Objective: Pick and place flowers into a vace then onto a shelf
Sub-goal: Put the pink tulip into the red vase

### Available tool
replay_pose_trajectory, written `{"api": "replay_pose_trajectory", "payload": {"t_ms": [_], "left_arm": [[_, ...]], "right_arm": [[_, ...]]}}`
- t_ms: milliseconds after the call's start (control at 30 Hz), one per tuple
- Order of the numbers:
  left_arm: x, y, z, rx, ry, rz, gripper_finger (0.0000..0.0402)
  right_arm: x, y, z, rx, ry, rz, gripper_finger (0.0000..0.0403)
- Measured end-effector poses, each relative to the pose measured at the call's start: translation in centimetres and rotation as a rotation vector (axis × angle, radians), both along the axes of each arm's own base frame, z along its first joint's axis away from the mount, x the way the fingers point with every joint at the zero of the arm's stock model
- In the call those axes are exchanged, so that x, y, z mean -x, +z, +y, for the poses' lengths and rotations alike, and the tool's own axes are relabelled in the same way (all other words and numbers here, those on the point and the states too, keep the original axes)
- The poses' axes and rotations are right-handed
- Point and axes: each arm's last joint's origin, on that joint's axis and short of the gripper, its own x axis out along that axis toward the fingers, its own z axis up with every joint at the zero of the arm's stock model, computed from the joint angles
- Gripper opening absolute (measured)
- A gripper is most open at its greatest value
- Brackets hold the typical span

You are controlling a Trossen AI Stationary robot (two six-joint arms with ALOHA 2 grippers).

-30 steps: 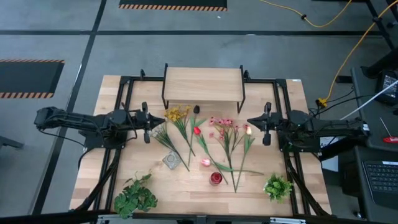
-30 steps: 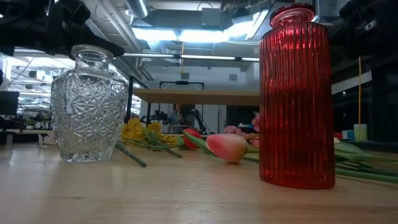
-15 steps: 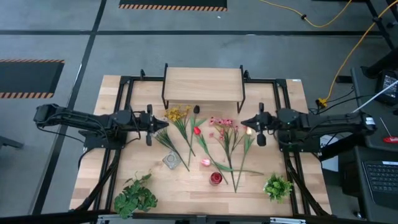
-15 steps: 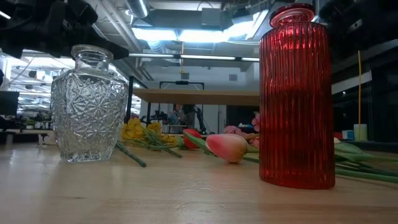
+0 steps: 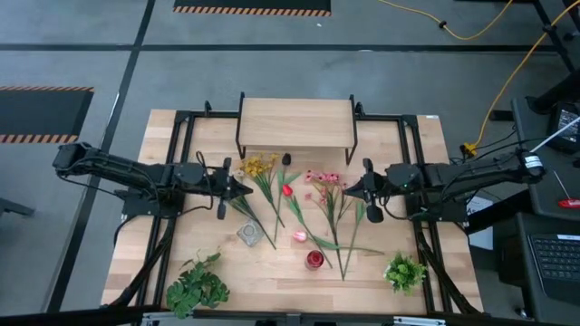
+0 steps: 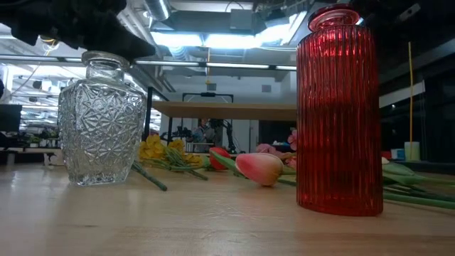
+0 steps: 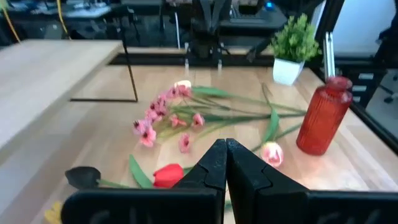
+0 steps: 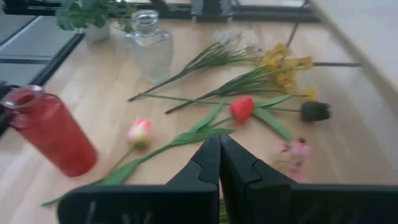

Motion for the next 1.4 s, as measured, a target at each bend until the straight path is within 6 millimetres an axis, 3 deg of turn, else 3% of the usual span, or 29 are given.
{"api": "replay_pose_trajectory", "payload": {"t_ms": [433, 933, 1300, 1400], "left_arm": [[-0.4, -0.3, 0.2, -0.024, 0.086, 0.011, 0.0003], [-0.4, -0.3, 0.4, -0.038, 0.146, 0.004, 0.0004], [-0.4, -0.2, 0.5, -0.089, 0.171, 0.004, 0.0004], [-0.4, -0.2, 0.5, -0.112, 0.166, 0.007, 0.0004]], "right_arm": [[-2.6, 1.6, 3.1, -0.028, 0.079, 0.253, 0.0004], [-4.1, 1.6, 6.6, -0.047, 0.078, 0.571, 0.0005], [-4.1, 1.6, 8.3, -0.141, 0.049, 0.576, 0.0007], [-4.6, 1.5, 8.5, -0.148, 0.057, 0.551, 0.0026]]}}
